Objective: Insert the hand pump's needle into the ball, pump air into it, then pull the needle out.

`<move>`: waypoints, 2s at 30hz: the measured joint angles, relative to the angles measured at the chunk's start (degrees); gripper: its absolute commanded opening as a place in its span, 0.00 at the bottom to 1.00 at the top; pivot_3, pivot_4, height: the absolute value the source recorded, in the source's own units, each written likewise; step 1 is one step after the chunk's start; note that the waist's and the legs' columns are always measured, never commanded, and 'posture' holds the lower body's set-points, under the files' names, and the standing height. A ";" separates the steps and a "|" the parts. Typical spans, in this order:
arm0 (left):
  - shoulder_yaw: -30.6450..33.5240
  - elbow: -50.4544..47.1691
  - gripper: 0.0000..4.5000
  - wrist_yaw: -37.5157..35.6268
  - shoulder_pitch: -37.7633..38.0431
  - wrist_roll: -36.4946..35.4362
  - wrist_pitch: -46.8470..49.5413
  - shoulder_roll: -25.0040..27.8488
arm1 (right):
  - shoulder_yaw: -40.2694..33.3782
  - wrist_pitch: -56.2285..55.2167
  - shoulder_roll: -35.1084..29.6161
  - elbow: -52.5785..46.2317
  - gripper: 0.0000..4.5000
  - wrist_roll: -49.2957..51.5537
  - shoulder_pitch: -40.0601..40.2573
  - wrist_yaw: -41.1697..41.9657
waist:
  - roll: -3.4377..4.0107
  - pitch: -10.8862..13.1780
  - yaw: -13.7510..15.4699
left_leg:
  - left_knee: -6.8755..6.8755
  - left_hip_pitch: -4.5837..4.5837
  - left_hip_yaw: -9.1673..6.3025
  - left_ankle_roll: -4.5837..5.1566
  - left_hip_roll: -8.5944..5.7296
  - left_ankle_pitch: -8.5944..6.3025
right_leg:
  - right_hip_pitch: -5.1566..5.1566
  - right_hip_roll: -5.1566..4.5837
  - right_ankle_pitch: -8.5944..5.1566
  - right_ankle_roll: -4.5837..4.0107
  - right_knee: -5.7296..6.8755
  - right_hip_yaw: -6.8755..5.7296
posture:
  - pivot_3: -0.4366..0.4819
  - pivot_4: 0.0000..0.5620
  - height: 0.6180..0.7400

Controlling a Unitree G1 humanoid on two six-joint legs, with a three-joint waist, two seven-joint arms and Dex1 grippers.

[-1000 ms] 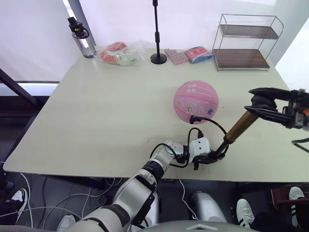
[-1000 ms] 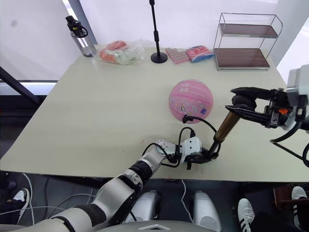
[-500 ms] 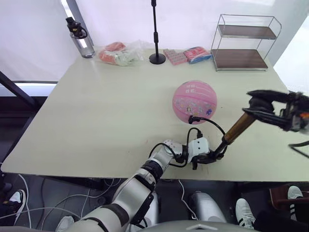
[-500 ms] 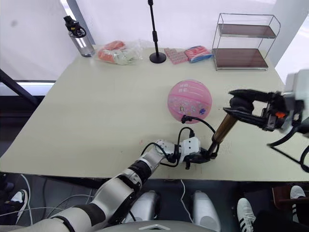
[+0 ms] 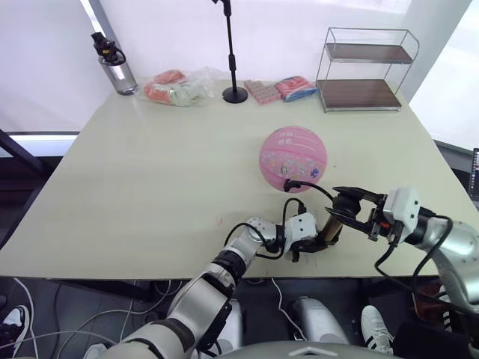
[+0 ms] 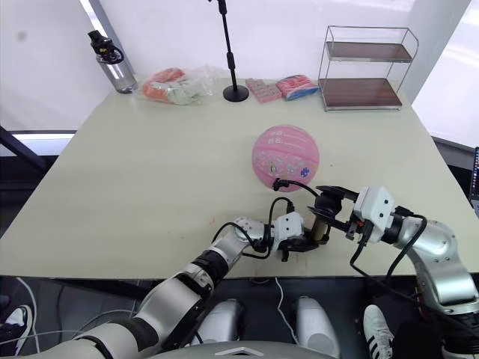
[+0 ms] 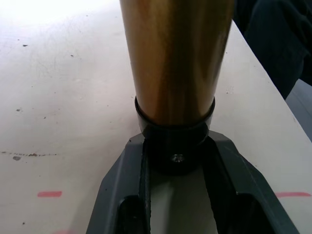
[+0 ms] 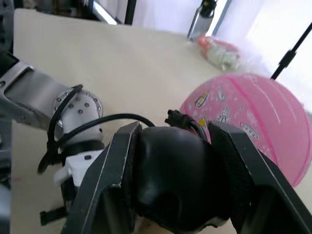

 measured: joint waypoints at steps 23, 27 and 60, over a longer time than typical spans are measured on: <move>-0.34 -2.92 0.22 -0.48 0.32 -0.51 0.55 -0.62 | -21.33 35.88 -23.14 -9.18 0.38 34.94 -18.22 2.78 | 0.79 1.26 0.81 | 0.01 -0.26 0.02 0.01 -0.29 0.01 | -0.44 -0.24 0.23 -0.12 -0.06 -0.03 | 0.48 0.27 0.93; -0.35 -2.38 0.22 -0.32 -0.21 -0.51 0.55 -0.97 | -21.38 38.95 -25.01 -8.82 0.38 35.70 -20.25 3.47 | 0.85 1.39 1.24 | 0.02 -0.33 0.06 0.01 -0.31 0.01 | -0.54 -0.25 0.24 -0.11 -0.06 0.01 | 0.48 0.27 0.93; -0.25 3.81 0.22 2.63 -2.88 0.21 0.08 -2.00 | -2.77 -4.35 0.24 6.26 0.38 3.15 -1.06 3.93 | -0.15 0.33 1.46 | 0.16 0.04 0.05 -0.02 -0.19 0.00 | -0.12 -0.22 0.29 -0.02 -0.08 0.00 | 0.48 0.27 0.93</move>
